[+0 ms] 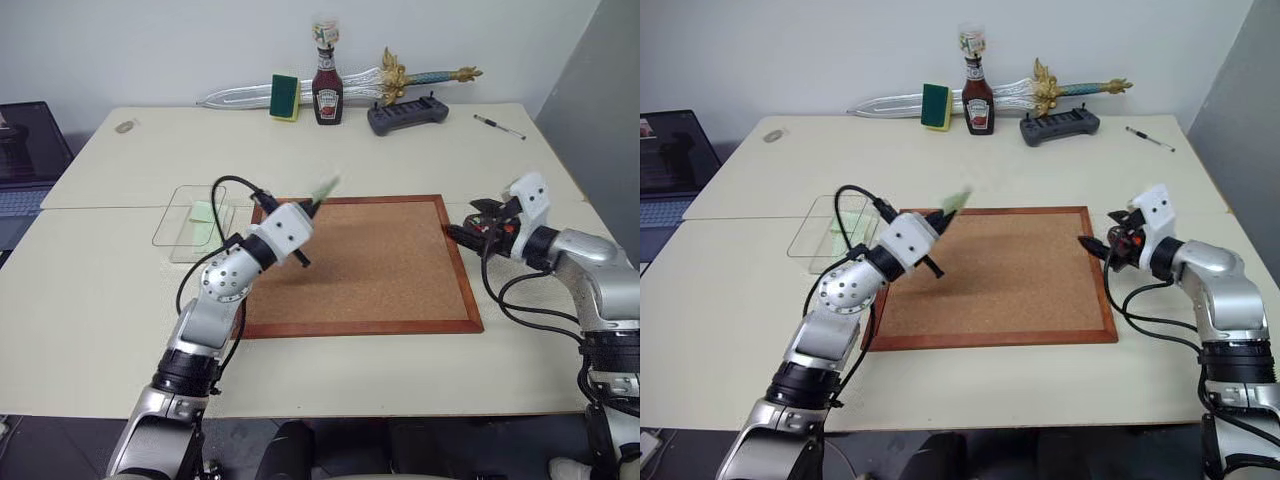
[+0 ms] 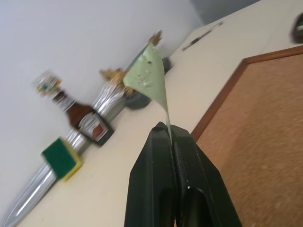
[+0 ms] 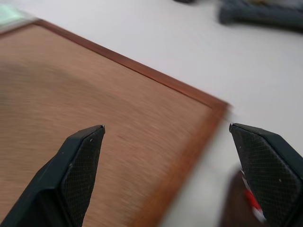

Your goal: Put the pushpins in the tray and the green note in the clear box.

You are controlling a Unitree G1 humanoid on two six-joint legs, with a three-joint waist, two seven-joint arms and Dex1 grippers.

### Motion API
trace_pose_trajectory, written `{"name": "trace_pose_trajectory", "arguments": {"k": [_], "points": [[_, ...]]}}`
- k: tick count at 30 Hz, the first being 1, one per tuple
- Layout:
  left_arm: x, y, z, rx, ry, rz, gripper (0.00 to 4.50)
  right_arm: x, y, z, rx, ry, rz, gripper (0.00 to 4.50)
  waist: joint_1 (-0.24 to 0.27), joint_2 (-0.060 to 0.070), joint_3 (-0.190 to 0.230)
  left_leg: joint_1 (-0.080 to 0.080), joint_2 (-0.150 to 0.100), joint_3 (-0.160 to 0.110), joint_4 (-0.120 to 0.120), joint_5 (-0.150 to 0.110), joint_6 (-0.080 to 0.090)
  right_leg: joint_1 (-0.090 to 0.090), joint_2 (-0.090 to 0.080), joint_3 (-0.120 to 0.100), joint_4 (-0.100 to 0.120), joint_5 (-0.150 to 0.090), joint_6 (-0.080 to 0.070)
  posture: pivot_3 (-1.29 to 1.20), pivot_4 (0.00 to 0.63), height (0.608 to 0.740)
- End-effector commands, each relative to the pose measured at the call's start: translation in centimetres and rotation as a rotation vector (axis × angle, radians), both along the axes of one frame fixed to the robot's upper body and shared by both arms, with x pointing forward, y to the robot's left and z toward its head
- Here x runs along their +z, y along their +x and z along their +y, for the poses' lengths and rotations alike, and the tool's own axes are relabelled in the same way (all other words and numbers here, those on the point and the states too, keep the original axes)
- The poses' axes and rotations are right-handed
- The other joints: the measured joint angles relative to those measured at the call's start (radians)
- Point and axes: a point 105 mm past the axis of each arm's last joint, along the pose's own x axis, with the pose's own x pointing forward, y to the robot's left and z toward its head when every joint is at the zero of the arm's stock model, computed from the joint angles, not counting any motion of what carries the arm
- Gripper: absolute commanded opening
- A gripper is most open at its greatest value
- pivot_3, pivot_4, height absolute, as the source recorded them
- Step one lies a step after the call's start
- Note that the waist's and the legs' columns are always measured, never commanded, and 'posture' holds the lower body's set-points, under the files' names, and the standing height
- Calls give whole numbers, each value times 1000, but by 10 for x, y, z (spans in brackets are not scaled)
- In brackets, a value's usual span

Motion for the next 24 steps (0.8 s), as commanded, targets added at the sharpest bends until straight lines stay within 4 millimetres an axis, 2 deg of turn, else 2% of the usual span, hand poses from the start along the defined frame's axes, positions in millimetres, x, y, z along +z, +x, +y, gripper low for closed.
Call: {"name": "trace_pose_trajectory", "arguments": {"k": [1, 5, 11, 20, 24], "points": [[17, -6, 50, 209, -105, 12, 0, 31, -20, 47, 229, 20, -84, 4481, -3, 0, 0, 0, 0, 0, 0, 0, 0, 0, 0, 0, 0, 0, 0, 0, 150, 740], [16, -14, 102, 410, -164, 54, 0, 35, -27, 81, 364, 5, -89, 4481, -4, -1, 0, 0, 0, -1, 0, 0, 0, 1, 0, -1, 0, 0, 0, 0, 150, 740], [22, -22, 149, 591, -211, 49, 0, 38, -29, 111, 440, 22, -106, 4481, 18, -1, 1, 0, 0, -2, 0, 0, 0, 0, 0, -1, 0, 0, 0, 0, 150, 740], [7, -10, 162, 640, -373, 125, 0, 32, -31, 124, 478, 25, -96, 4481, 23, -2, 1, 0, -1, -2, 0, 0, 0, 0, 0, -1, -1, 0, 0, 0, 150, 740], [-3, -2, 163, 645, -462, 182, 690, 31, -33, 125, 476, 24, -93, 4500, 22, -2, 1, 0, -1, -2, 0, 0, 0, 0, 0, -1, -1, 0, 0, 0, 150, 740]]}}
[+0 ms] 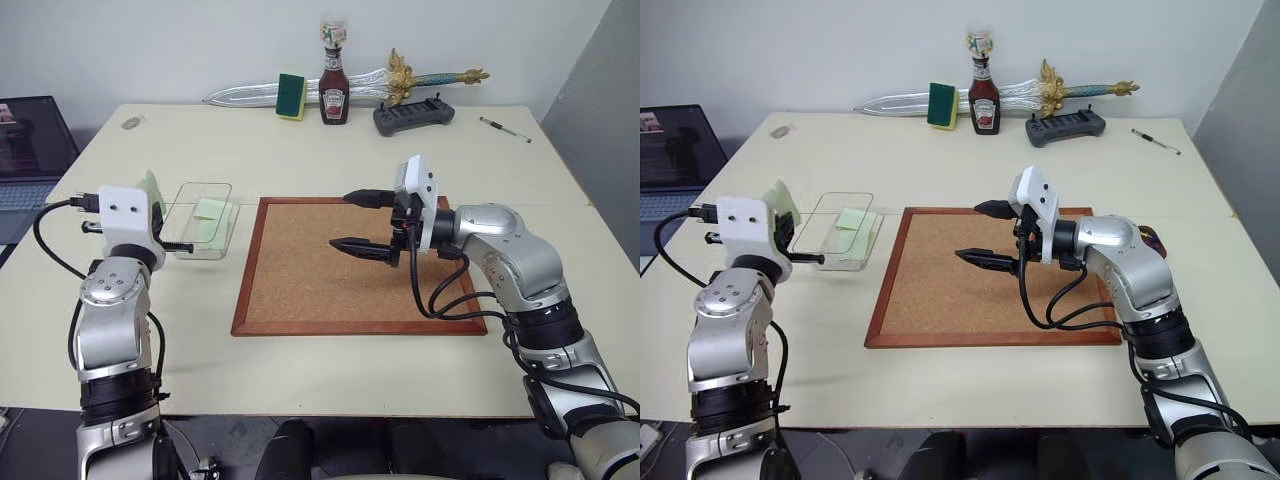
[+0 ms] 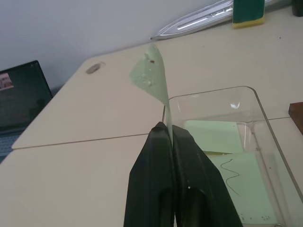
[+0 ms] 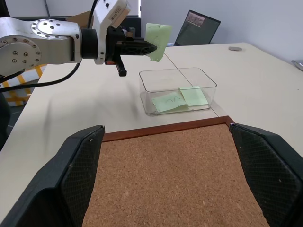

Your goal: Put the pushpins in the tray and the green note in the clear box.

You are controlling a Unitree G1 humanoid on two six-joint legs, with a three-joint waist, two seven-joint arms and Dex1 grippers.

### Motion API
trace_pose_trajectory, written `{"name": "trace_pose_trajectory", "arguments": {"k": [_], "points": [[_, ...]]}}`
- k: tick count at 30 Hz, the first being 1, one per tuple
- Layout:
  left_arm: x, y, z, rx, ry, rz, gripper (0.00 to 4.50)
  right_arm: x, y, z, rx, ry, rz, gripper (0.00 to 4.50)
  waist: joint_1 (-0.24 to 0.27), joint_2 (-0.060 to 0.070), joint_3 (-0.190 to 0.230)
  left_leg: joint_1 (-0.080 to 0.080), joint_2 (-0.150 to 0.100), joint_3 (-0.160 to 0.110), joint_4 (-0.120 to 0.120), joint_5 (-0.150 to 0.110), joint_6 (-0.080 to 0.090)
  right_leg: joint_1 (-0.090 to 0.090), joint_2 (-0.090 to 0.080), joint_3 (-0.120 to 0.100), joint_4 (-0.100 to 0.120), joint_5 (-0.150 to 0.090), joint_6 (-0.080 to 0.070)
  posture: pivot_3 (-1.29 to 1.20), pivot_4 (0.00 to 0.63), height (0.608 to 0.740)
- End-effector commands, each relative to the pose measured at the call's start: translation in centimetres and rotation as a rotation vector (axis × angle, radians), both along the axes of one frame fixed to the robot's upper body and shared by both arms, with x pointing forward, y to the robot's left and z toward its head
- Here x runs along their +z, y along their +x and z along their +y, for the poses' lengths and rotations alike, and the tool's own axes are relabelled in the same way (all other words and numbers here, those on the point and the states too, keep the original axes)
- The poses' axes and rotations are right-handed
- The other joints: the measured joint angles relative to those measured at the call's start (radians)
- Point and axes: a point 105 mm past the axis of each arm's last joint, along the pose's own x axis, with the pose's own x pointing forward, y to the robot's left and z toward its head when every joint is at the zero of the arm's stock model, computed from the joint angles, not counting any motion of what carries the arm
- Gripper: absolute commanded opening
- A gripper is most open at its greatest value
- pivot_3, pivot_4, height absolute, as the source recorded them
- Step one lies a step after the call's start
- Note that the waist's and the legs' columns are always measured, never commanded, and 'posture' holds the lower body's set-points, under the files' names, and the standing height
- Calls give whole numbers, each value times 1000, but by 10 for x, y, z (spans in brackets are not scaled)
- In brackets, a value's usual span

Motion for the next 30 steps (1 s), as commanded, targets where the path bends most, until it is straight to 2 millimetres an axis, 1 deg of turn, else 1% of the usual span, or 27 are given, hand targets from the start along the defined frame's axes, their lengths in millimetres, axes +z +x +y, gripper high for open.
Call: {"name": "trace_pose_trajectory", "arguments": {"k": [1, 3, 4, 6, 7, 8, 9, 11, 12, 13, 14, 16, 20, 22, 24, 26, 27, 30], "points": [[5, 3, 7, 24, -81, -23, 949, 10, -7, 4, 18, 8, -54, 4500, 0, 0, 0, 0, 0, 0, 0, 0, 0, 0, 0, 0, 0, 0, 0, 0, 150, 740], [2, 4, 4, 15, -136, -6, 1280, 8, -8, 3, 14, -1, -55, 4500, -3, 0, 0, 0, 0, 0, 0, 0, 0, 0, 0, 0, 0, 0, 0, 0, 150, 740], [2, 5, 1, 3, -147, 2, 1516, 7, -8, 3, 9, -10, -55, 4500, -4, 0, 0, 0, 0, 0, 0, 0, 0, 0, 0, 0, 0, 0, 0, 0, 150, 740], [2, 4, -2, -13, -155, 12, 1768, 5, -9, 2, 4, -19, -54, 4500, -4, 0, 0, 0, 0, 0, 0, 0, 0, 0, 0, 0, 0, 0, 0, 0, 150, 740], [3, 4, -4, -22, -142, 15, 2047, 4, -9, 1, 1, -22, -52, 4500, -5, 0, 0, 0, 0, 0, 0, 0, 0, 0, 0, 0, 0, 0, 0, 0, 150, 740], [4, 4, -5, -27, -133, 16, 2082, 4, -9, 1, -1, -24, -51, 4500, -5, 0, 0, 0, 0, 0, 0, 0, 0, 0, 0, 0, 0, 0, 0, 0, 150, 740], [7, 4, -7, -37, -123, 10, 2367, 3, -9, 1, -2, -26, -50, 4500, -5, 0, 0, 0, 0, 0, 0, 0, 0, 0, 0, 0, 0, 0, 0, 0, 150, 740], [13, 3, -11, -58, -99, -9, 2673, 2, -10, 1, -3, -28, -49, 4500, -4, 0, 0, 0, 0, 0, 0, 0, 0, 0, 0, 0, 0, 0, 0, 0, 150, 740], [18, 3, -14, -74, -82, -27, 2952, 2, -10, 0, -5, -27, -48, 4500, -4, 0, 0, 0, 0, 0, 0, 0, 0, 0, 0, 0, 0, 0, 0, 0, 150, 740], [23, 3, -18, -87, -47, -37, 3169, 2, -9, 0, -9, -25, -47, 4500, -4, 0, 0, 0, 0, 0, 0, 0, 0, 0, 0, 0, 0, 0, 0, 0, 150, 740], [27, 2, -22, -100, -28, -53, 3265, 3, -9, -1, -13, -23, -47, 4500, -4, 0, 0, 0, 0, 0, 0, 0, 0, 0, 0, 0, 0, 0, 0, 0, 150, 740], [32, 0, -33, -132, -27, -79, 3728, 3, -7, -4, -28, -16, -46, 4500, -3, 0, 0, 0, 0, 0, 0, 0, 0, 0, 0, 0, 0, 0, 0, 0, 150, 740], [33, -4, -63, -233, -13, -103, 3728, 3, -3, -15, -86, 23, -34, 4500, -2, 0, 0, 0, 0, 0, 0, 0, 0, 0, 0, 0, -1, 0, 0, 0, 150, 740], [33, -10, -85, -315, 15, -112, 3728, 1, 3, -25, -155, 55, -33, 4500, 1, 0, 0, 0, 0, 0, -1, 0, 0, 0, 0, 0, -1, 0, 0, 0, 150, 740], [32, -18, -104, -380, 37, -126, 3728, -2, 11, -37, -260, 108, -38, 4500, 1, 0, 0, -1, 0, 0, -1, 0, 0, 0, 0, 1, -2, 0, 0, 0, 150, 740], [27, -24, -113, -407, 38, -131, 3728, -6, 17, -45, -344, 159, -33, 4500, 1, -1, 0, -1, 0, 1, -1, 0, -1, 0, 0, 1, -2, 0, 0, 0, 150, 740], [21, -27, -116, -417, 47, -125, 3728, -11, 18, -49, -389, 189, -21, 4500, 0, 0, 0, -1, 0, 1, -1, 0, 0, 0, 0, 1, -2, 0, 0, 0, 150, 740], [3, -36, -122, -439, 38, -106, 3728, -32, 23, -62, -530, 229, -31, 4500, -1, 0, 0, 1, 1, 2, -3, 0, 0, 0, 0, 2, -2, 0, 0, 0, 150, 740]]}}
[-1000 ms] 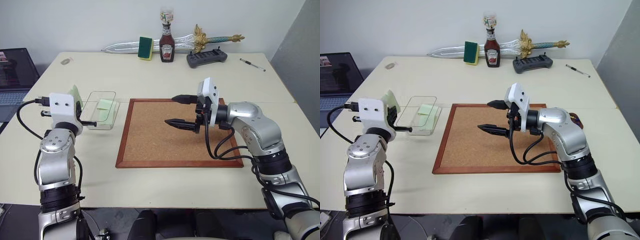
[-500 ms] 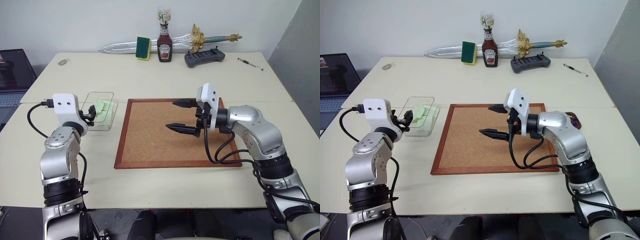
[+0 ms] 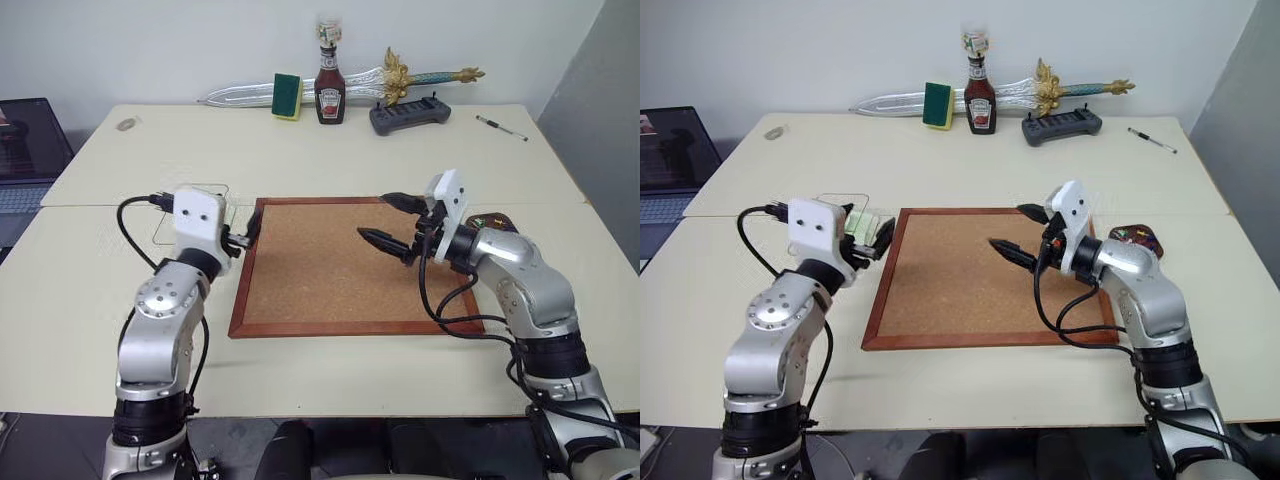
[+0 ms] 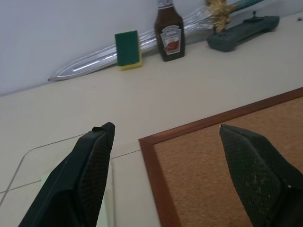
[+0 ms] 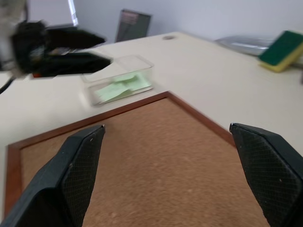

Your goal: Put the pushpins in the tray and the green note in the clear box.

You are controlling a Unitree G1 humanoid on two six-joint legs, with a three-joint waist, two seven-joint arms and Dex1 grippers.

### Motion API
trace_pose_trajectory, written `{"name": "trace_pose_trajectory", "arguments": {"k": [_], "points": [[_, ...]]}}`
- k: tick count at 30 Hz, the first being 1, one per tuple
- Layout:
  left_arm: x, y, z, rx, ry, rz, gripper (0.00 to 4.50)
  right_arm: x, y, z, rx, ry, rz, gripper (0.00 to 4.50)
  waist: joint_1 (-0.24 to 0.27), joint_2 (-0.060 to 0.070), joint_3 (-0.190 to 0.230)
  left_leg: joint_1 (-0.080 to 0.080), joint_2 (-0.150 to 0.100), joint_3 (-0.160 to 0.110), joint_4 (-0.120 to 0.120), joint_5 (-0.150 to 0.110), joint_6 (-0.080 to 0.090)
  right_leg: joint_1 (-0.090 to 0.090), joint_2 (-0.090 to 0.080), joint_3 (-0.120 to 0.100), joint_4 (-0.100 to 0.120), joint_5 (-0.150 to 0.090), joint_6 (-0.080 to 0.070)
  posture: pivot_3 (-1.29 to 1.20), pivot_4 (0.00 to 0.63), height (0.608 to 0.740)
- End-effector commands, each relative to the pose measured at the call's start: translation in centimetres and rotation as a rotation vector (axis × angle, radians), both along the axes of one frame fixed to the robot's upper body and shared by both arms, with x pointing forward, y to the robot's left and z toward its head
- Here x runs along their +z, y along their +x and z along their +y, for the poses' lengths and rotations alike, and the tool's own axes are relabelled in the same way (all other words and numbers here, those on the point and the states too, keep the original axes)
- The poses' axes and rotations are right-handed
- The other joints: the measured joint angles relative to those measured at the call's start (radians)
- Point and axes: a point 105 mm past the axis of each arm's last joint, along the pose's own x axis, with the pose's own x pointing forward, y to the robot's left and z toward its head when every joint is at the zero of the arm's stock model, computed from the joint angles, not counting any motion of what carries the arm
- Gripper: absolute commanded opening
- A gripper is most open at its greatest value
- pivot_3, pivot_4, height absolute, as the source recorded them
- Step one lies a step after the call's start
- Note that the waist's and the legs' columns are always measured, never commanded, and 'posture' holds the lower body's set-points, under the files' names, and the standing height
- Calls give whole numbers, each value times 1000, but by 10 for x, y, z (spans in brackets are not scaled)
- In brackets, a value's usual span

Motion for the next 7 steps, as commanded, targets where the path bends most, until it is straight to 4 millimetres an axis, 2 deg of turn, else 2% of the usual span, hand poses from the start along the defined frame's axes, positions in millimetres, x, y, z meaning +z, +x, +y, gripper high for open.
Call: {"name": "trace_pose_trajectory", "arguments": {"k": [1, 5, 7], "points": [[-8, -14, -7, -28, 8, -30, 3728, -12, 4, -19, -188, 43, -63, 4500, 1, 0, 0, 0, 0, 0, 0, 0, 0, 0, 0, 0, 0, 0, 0, 0, 150, 740], [-37, -28, -11, -66, 39, 13, 3728, -41, -2, -28, -272, 58, -12, 4500, 4, 0, 0, 0, 0, 1, -1, 0, 0, 0, 0, 1, -1, 0, 0, 0, 150, 740], [-44, -33, -10, -75, 29, 7, 3728, -50, -5, -28, -291, 65, 4, 4500, 5, 0, 0, 0, 0, 1, -1, 0, 0, 0, 0, 1, -2, 0, 0, 0, 150, 740]]}}
